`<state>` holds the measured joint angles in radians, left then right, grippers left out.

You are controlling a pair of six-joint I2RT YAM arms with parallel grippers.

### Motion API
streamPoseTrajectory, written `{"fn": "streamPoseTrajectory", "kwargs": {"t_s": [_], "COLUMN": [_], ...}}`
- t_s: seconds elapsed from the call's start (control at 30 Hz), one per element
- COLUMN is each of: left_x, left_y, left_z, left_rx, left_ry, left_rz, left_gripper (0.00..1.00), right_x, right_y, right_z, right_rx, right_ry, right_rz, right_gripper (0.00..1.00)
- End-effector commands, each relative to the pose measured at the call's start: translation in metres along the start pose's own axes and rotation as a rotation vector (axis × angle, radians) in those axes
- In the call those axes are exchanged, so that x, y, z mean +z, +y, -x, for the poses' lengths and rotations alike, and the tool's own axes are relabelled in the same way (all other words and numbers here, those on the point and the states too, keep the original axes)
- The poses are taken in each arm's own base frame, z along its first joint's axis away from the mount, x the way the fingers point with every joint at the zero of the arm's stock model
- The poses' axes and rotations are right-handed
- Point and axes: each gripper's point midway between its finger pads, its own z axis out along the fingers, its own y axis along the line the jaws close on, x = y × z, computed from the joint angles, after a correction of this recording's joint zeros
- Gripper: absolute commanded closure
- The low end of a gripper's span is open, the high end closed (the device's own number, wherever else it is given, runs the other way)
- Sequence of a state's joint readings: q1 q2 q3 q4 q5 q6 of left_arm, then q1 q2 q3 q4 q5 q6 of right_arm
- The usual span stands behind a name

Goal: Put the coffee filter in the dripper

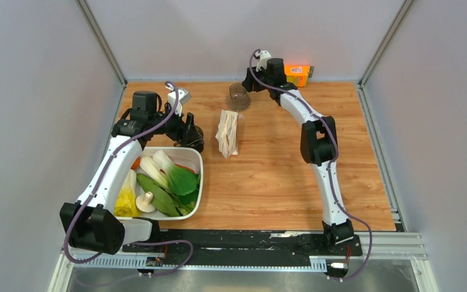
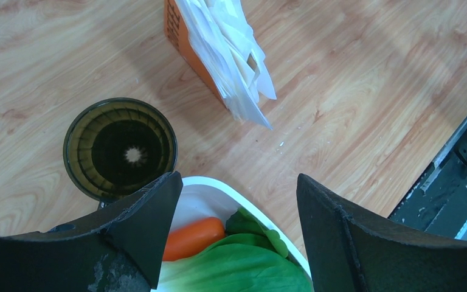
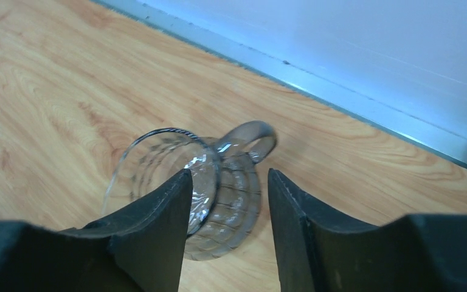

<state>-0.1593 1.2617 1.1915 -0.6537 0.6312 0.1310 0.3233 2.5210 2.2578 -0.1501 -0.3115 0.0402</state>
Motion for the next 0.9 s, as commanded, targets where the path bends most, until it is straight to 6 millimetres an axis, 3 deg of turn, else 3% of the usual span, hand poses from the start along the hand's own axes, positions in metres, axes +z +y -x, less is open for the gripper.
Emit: {"fn": "streamPoseTrajectory", "kwargs": {"t_s": [0.0, 0.17, 0.27, 0.43, 0.47, 0.5, 0.6, 0.63, 0.67, 0.7, 0.73, 0.87], "left_x": [0.000, 0.014, 0.026, 0.039, 0.047, 0.047, 0.070, 0.071, 0.083, 0.085, 0.097, 0.124], "left_y": [0.012, 0.052, 0.079, 0.112, 0.124, 0.129, 0.158, 0.164, 0.172, 0.177, 0.184, 0.203], "left_z": [0.017, 0.048, 0.055, 0.086, 0.083, 0.095, 0.093, 0.101, 0.093, 0.099, 0.091, 0.091], "left_rx": [-0.026, -0.097, -0.157, -0.229, -0.265, -0.266, -0.327, -0.328, -0.350, -0.350, -0.370, -0.394], "left_ry": [-0.050, -0.069, -0.048, -0.128, -0.119, -0.146, -0.124, -0.139, -0.113, -0.125, -0.106, -0.116], "left_rz": [0.023, 0.162, 0.237, 0.338, 0.369, 0.386, 0.446, 0.461, 0.466, 0.474, 0.476, 0.467], "left_gripper": [0.20, 0.21, 0.21, 0.21, 0.21, 0.21, 0.21, 0.21, 0.21, 0.21, 0.21, 0.21], "right_x": [-0.025, -0.016, -0.007, 0.002, 0.004, 0.005, 0.009, 0.010, 0.011, 0.011, 0.011, 0.005], "right_y": [-0.037, -0.050, -0.049, -0.039, -0.035, -0.029, -0.015, -0.011, -0.007, -0.003, 0.000, 0.017], "right_z": [0.062, 0.039, 0.021, -0.004, -0.008, -0.013, -0.026, -0.030, -0.034, -0.037, -0.041, -0.047], "right_rx": [0.070, 0.068, 0.073, 0.067, 0.062, 0.054, 0.033, 0.027, 0.023, 0.023, 0.022, 0.022], "right_ry": [-0.160, -0.125, -0.095, -0.048, -0.038, -0.027, 0.002, 0.011, 0.020, 0.027, 0.036, 0.061], "right_rz": [-0.084, -0.111, -0.099, -0.059, -0.046, -0.033, -0.005, 0.003, 0.011, 0.020, 0.032, 0.082], "right_gripper": [0.50, 0.51, 0.51, 0.52, 0.52, 0.52, 0.52, 0.52, 0.52, 0.52, 0.52, 0.54]}}
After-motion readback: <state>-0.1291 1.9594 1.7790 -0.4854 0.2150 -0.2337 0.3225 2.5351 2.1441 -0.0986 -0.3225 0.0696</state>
